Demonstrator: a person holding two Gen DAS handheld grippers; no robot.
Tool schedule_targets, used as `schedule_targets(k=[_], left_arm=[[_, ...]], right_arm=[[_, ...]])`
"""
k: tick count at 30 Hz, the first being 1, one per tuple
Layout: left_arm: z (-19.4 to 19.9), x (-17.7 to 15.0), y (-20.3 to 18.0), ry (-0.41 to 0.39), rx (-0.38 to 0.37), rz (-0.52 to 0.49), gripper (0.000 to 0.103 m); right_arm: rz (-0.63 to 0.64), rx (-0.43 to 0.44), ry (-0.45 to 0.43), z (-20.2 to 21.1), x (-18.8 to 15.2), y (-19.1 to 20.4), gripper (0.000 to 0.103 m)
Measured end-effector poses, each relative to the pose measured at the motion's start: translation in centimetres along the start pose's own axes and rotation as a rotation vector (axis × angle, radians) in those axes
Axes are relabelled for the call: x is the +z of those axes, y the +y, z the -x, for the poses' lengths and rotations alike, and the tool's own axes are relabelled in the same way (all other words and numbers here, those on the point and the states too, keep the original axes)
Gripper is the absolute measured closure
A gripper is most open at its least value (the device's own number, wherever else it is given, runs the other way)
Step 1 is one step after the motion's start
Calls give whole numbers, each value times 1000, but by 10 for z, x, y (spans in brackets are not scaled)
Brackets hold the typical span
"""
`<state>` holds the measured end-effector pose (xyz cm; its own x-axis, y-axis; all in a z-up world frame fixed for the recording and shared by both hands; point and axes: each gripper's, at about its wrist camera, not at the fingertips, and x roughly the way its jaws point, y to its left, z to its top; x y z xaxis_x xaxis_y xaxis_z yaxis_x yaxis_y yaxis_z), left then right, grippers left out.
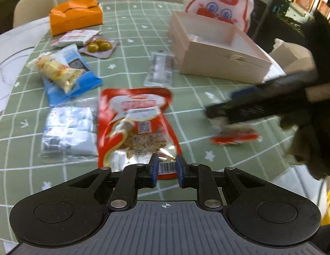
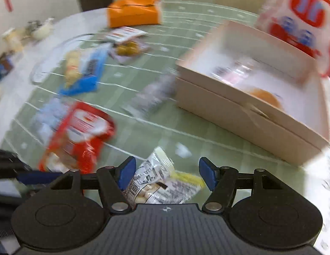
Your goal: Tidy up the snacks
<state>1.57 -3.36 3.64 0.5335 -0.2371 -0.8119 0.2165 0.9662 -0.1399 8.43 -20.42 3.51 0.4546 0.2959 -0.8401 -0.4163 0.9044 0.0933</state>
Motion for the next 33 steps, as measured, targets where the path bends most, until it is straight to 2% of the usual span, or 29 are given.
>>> schedule_targets(k=[5,8,11,15,18,21,24,27,30,33], left_arm=[[0,4,21,-10,61,1,82],[13,13,31,-48,15,20,81],[20,31,37,-110,-42,74,81],[2,55,51,-119,-21,167,81],[-21,60,45,-25,-36,110,80],[-21,52,22,-37,-45,-52,77],[-18,47,14,-24,-84,-77,71],[-7,44,29,-47,-105,40,71],[8,34,53,-104,-95,199,71],[11,28,73,-112,-104,304,71]], right_arm=[[-50,4,-27,14,-21,-14,37],[-72,23,-81,22,-30,-17,37],[-69,55,-83,30,-34,-18,37],[-93,93,-75,36,-46,-18,37],[-119,112,-68,37,-57,-18,35],[-124,103,-81,38,-66,-18,35],[-106,82,-89,42,-66,-16,35],[-58,60,-131,48,-59,-7,35],[-38,104,-160,53,-47,6,35],[-18,129,-165,48,-34,27,39]])
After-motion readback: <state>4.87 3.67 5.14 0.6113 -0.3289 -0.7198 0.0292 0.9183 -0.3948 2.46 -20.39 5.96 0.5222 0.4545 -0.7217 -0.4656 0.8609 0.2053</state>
